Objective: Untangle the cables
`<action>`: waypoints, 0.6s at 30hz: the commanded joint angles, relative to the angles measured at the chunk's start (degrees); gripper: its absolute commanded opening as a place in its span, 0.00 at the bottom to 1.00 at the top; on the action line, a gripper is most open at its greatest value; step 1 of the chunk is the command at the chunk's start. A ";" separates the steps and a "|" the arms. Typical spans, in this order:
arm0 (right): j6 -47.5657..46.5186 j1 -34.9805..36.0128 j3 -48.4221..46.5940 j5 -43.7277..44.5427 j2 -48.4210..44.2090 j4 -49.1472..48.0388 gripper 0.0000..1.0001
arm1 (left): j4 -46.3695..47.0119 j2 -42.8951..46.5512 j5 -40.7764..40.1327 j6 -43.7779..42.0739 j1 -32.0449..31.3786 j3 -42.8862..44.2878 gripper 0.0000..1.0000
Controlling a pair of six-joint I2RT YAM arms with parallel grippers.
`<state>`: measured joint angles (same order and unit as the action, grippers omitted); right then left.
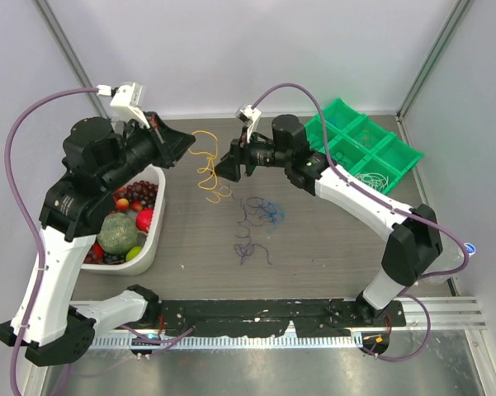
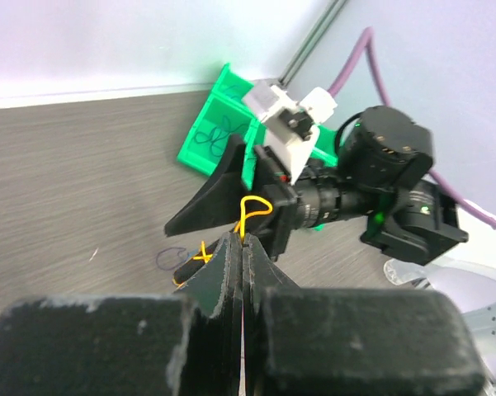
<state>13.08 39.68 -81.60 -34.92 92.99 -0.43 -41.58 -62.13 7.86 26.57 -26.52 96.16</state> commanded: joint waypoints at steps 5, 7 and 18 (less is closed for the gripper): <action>13.26 0.75 3.02 -2.61 2.98 -17.84 0.23 | 7.39 -1.24 7.61 0.42 -0.02 6.57 0.00; 15.12 1.10 5.74 -3.14 3.77 -18.73 0.18 | 8.35 -2.03 7.70 0.24 -0.02 9.56 0.00; 8.98 1.36 20.42 6.44 0.88 -8.89 0.01 | 12.22 -5.99 2.00 -1.96 -0.02 22.40 0.00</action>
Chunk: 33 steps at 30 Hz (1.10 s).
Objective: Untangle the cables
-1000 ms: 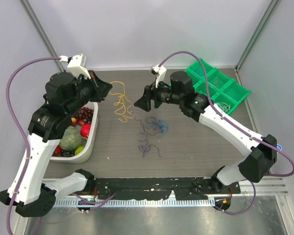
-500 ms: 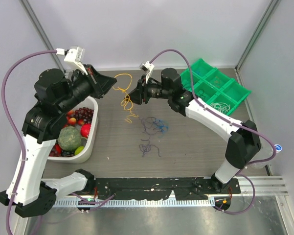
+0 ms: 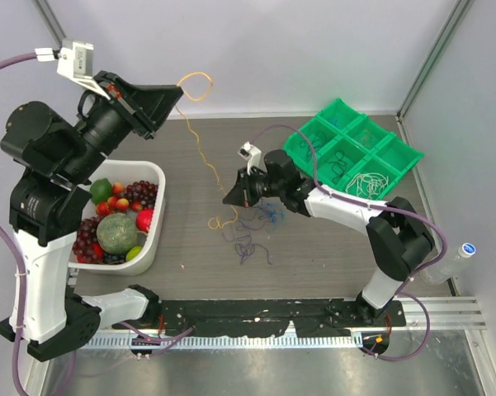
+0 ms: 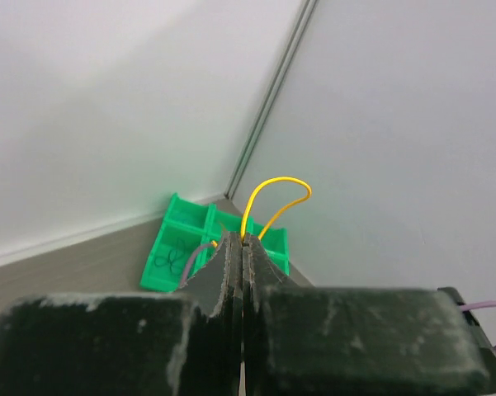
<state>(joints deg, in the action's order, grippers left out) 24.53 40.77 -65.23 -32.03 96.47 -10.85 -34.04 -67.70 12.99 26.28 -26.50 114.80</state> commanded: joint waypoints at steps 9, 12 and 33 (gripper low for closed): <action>-3.70 0.27 10.48 5.22 -2.43 1.36 0.19 | 5.82 -4.72 -3.77 1.22 -0.04 16.93 0.00; -3.62 0.36 8.82 6.97 -0.85 2.49 0.12 | 7.58 -4.98 -2.98 2.81 -0.04 19.13 0.00; -9.60 -3.16 -14.56 -3.73 -13.76 16.67 0.67 | -2.25 -6.21 -8.07 7.11 -0.04 10.09 0.00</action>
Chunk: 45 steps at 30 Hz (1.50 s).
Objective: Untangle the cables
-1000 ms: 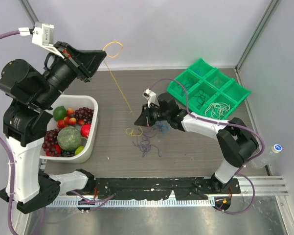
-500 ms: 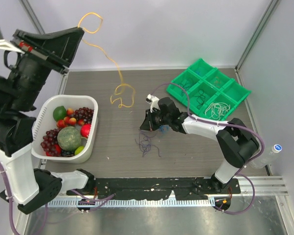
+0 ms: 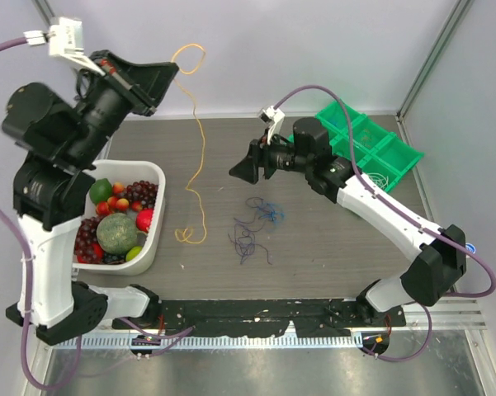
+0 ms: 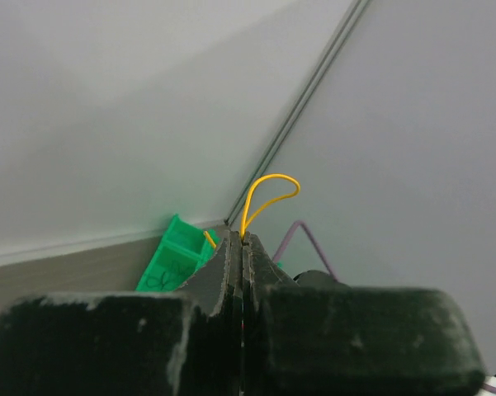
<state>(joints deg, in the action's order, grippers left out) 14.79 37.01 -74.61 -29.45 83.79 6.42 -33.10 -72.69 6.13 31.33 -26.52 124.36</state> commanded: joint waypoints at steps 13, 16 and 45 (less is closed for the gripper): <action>0.69 1.31 -5.72 0.00 -4.33 -6.77 0.66 | -6.80 -4.83 0.90 5.67 0.07 0.45 0.00; -0.45 1.39 -5.11 6.06 -5.21 -6.77 0.65 | -6.80 -5.53 2.04 6.20 0.07 0.89 0.00; -6.96 3.06 -8.27 28.14 -5.03 6.59 0.62 | -5.83 -5.54 4.85 7.78 0.60 1.33 0.00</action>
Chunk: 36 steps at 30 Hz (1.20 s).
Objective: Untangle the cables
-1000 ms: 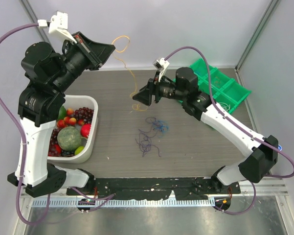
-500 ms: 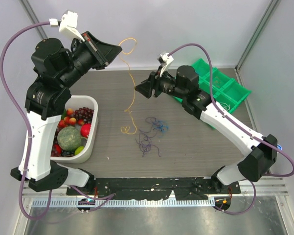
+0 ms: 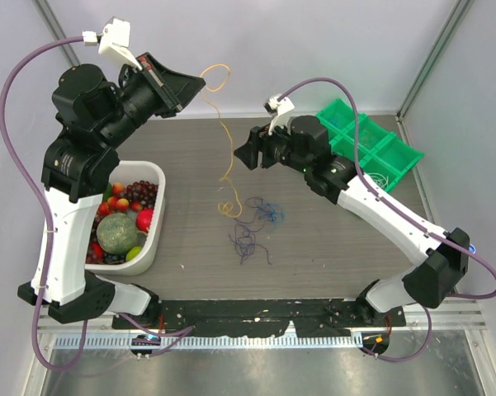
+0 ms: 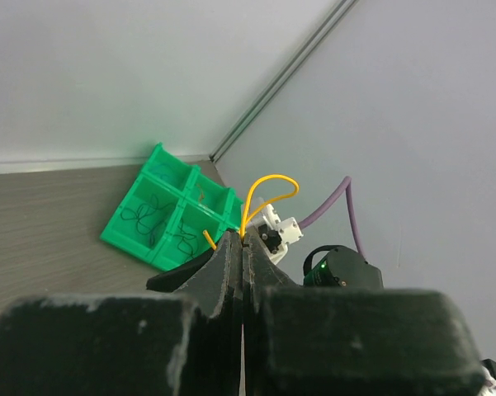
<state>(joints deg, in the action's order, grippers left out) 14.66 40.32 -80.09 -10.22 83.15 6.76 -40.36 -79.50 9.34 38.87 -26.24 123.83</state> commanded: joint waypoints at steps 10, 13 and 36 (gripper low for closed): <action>2.98 -0.15 3.28 -7.61 -6.88 -5.79 0.64 | 1.77 0.49 2.78 0.50 0.40 2.29 0.00; 8.44 0.55 3.63 -10.26 -4.76 -12.01 0.64 | 1.95 0.32 3.14 0.59 0.49 2.29 0.00; 13.03 -1.03 -1.99 1.42 -6.95 -10.56 0.01 | -9.74 6.21 -11.12 1.82 1.54 -23.97 0.00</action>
<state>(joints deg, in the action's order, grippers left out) 27.18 40.25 -77.17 -14.13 79.22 -4.16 -44.66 -71.16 -2.11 38.85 -25.17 107.28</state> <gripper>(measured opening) 0.032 0.009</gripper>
